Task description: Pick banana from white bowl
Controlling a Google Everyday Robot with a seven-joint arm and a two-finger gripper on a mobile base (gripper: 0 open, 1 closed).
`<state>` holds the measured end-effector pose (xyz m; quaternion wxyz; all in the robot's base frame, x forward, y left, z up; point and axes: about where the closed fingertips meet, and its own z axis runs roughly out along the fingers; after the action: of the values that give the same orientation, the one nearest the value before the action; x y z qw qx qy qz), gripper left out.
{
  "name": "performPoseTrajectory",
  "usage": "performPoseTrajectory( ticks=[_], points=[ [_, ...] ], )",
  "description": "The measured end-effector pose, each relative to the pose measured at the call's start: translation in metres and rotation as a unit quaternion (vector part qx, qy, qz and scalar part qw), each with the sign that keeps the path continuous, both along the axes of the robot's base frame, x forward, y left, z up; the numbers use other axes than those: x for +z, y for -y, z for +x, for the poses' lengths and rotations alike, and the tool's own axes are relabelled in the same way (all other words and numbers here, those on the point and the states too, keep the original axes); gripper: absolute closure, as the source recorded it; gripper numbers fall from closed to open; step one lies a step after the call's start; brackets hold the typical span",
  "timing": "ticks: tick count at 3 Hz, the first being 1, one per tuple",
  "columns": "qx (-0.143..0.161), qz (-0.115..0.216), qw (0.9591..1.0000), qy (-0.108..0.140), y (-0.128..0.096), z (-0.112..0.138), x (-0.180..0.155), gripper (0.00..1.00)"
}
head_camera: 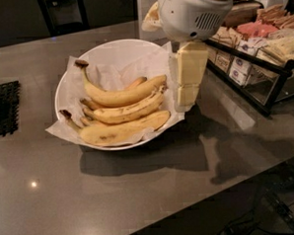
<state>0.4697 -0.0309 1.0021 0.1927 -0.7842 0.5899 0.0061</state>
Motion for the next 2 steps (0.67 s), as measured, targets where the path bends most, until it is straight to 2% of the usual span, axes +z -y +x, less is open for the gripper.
performPoseTrajectory(
  ticks=[1, 2],
  points=[
    [0.036, -0.024, 0.9989, -0.019, -0.026, -0.008, -0.018, 0.0],
    [0.068, -0.046, 0.9961, -0.031, -0.044, -0.02, -0.032, 0.0]
  ],
)
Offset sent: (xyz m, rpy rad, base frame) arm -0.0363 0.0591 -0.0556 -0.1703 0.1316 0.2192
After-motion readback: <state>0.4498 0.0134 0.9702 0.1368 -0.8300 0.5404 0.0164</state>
